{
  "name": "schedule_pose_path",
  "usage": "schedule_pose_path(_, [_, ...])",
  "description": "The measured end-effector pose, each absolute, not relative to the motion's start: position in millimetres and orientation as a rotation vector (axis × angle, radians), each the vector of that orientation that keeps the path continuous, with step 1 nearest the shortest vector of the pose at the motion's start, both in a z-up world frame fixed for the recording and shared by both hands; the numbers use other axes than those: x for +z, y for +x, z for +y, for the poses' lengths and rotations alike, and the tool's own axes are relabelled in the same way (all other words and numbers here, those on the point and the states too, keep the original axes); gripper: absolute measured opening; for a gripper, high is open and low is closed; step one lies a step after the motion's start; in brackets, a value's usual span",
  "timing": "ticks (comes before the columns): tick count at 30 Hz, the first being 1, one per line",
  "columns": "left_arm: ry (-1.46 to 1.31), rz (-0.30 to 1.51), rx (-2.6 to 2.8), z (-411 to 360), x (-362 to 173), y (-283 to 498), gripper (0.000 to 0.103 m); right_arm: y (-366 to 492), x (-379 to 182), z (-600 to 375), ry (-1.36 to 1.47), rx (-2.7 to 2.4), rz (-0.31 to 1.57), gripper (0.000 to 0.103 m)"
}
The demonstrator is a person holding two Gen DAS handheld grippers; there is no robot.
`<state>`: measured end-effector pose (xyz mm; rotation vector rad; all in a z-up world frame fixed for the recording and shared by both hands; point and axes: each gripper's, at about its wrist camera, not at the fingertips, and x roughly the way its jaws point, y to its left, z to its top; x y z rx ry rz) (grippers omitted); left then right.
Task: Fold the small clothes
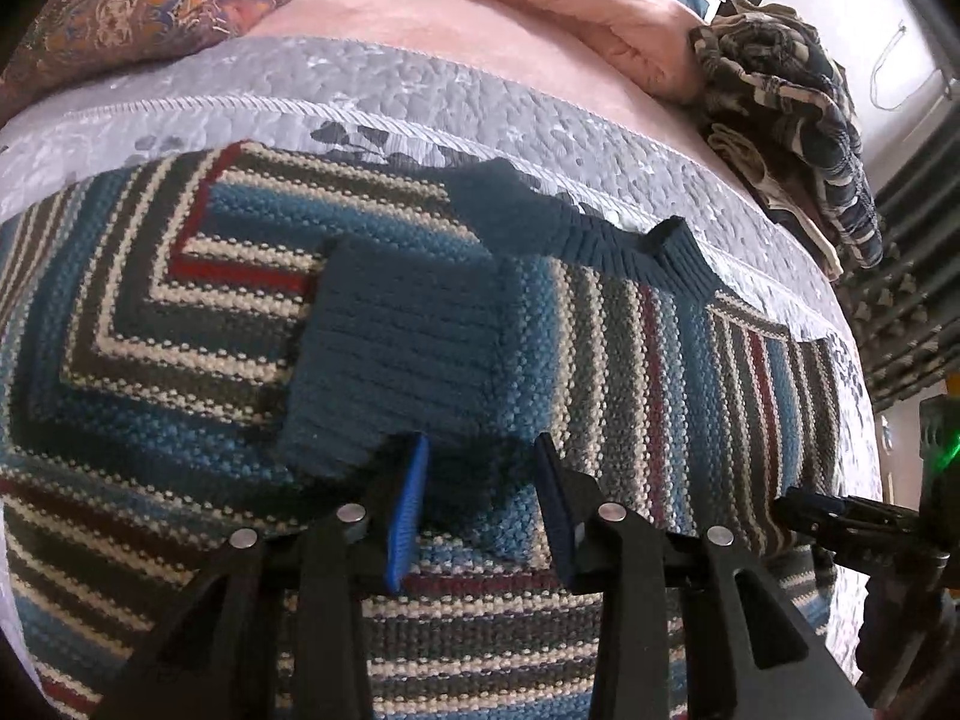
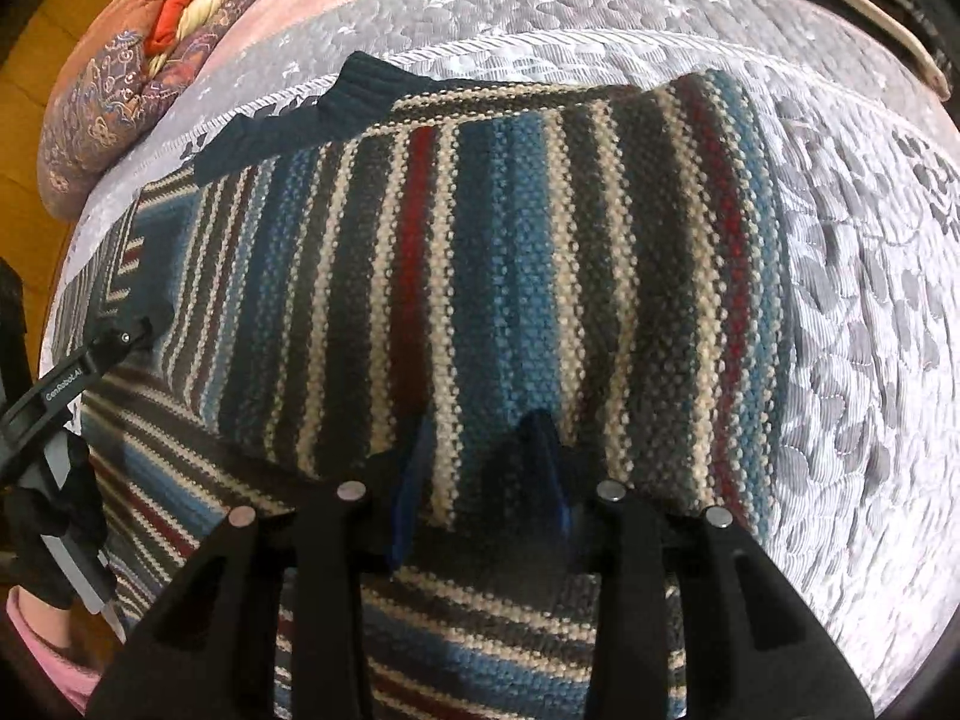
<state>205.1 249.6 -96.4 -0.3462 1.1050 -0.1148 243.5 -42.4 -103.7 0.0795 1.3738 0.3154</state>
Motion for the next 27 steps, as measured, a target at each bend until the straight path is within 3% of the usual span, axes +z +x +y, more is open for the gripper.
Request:
schedule_pose_path(11, [-0.39, 1.076, -0.128, 258.4, -88.2, 199.9, 0.037, 244.1, -94.8, -39.3, 0.093, 0.303, 1.353, 0.038])
schedule_pose_path(15, [-0.387, 0.996, -0.071, 285.5, -62.6, 192.7, 0.048, 243.2, -52.6, -37.3, 0.127, 0.337, 1.23, 0.051])
schedule_pose_path(27, [-0.542, 0.885, 0.398, 503.2, -36.1, 130.2, 0.057, 236.0, -68.9, -17.5, 0.118, 0.368, 1.287, 0.055])
